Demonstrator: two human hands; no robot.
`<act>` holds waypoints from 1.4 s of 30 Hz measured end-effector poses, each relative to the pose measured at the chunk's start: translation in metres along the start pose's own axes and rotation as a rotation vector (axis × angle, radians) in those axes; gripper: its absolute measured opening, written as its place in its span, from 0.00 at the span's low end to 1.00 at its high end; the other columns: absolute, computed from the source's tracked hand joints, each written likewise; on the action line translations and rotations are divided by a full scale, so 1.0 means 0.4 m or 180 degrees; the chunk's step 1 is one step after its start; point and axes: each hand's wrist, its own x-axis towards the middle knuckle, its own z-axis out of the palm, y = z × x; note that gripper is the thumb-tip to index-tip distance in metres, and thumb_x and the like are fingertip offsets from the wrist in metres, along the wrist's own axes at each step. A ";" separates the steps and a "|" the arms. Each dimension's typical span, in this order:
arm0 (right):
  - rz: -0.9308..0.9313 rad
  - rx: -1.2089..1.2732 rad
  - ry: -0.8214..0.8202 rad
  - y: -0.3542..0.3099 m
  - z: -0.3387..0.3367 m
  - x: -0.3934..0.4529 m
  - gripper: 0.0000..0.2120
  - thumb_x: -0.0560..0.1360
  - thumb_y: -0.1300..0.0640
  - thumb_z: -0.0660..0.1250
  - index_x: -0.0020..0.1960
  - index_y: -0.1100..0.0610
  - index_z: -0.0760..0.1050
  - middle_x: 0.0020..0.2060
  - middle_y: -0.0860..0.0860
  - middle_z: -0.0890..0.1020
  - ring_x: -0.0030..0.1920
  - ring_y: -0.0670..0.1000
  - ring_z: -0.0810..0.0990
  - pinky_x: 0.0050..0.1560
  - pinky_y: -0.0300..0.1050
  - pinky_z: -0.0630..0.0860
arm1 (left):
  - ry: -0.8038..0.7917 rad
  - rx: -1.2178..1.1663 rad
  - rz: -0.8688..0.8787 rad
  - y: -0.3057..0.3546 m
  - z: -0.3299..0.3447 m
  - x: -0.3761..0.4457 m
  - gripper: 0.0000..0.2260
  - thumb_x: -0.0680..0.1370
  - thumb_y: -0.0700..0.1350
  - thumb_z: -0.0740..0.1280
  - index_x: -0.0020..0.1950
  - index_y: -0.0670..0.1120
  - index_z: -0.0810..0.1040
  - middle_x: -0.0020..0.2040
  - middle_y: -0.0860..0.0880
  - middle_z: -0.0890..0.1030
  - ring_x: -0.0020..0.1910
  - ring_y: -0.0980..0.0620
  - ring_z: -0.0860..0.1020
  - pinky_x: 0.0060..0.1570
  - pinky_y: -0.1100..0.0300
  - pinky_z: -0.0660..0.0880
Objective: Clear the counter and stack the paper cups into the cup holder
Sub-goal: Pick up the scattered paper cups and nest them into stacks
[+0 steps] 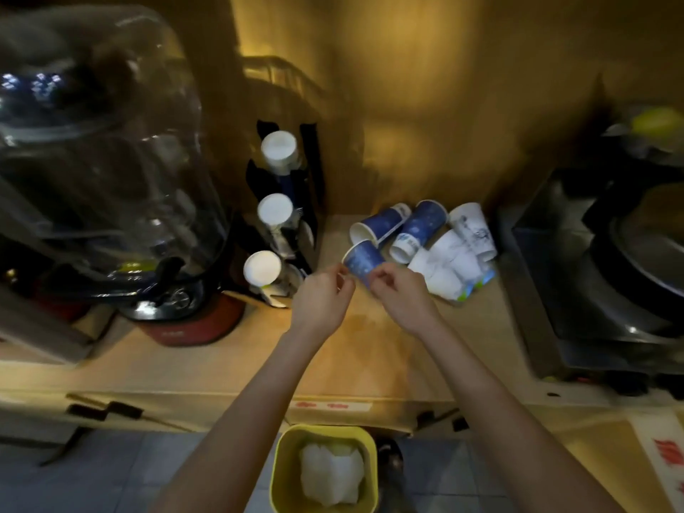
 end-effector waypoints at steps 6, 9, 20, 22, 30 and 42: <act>-0.0098 -0.0461 0.0541 0.108 -0.124 0.098 0.08 0.76 0.57 0.59 0.50 0.58 0.75 0.46 0.58 0.83 0.48 0.58 0.79 0.48 0.52 0.75 | 0.0179 0.0453 0.0314 0.085 0.119 0.106 0.14 0.77 0.49 0.59 0.60 0.43 0.70 0.54 0.41 0.78 0.51 0.41 0.77 0.46 0.47 0.76; -0.0067 -0.0667 0.0567 0.191 -0.153 0.144 0.12 0.76 0.59 0.60 0.58 0.59 0.72 0.53 0.58 0.79 0.55 0.57 0.76 0.53 0.51 0.72 | 0.0178 0.0587 0.0216 0.076 0.198 0.141 0.18 0.76 0.47 0.62 0.63 0.41 0.68 0.58 0.39 0.74 0.57 0.40 0.73 0.54 0.47 0.72; 0.0189 -0.0758 -0.0011 0.365 -0.130 0.258 0.19 0.76 0.59 0.59 0.66 0.59 0.66 0.63 0.58 0.73 0.64 0.56 0.68 0.63 0.50 0.66 | -0.0180 0.0698 -0.0844 0.013 0.378 0.202 0.28 0.75 0.51 0.64 0.69 0.39 0.60 0.70 0.37 0.64 0.69 0.39 0.63 0.66 0.47 0.64; 0.0125 -0.0729 -0.0076 0.366 -0.122 0.287 0.19 0.76 0.59 0.59 0.66 0.60 0.65 0.62 0.58 0.73 0.63 0.56 0.68 0.62 0.49 0.67 | -0.0144 0.0565 -0.1158 0.009 0.384 0.219 0.28 0.75 0.51 0.64 0.69 0.39 0.60 0.71 0.38 0.62 0.70 0.39 0.61 0.67 0.47 0.62; -0.0068 -0.0654 -0.0447 0.333 -0.083 0.397 0.21 0.76 0.60 0.61 0.68 0.57 0.63 0.65 0.57 0.71 0.67 0.55 0.67 0.66 0.50 0.67 | 0.0050 0.0056 -0.1869 -0.014 0.393 0.264 0.34 0.72 0.52 0.67 0.70 0.40 0.55 0.71 0.37 0.61 0.69 0.37 0.61 0.66 0.44 0.62; -0.1363 -0.2117 -0.1346 0.323 0.024 0.618 0.36 0.70 0.62 0.66 0.73 0.56 0.52 0.73 0.54 0.61 0.74 0.55 0.56 0.72 0.51 0.55 | 0.0168 -0.0992 -0.2642 -0.072 0.400 0.329 0.41 0.68 0.50 0.73 0.70 0.40 0.52 0.66 0.36 0.69 0.61 0.38 0.71 0.59 0.46 0.71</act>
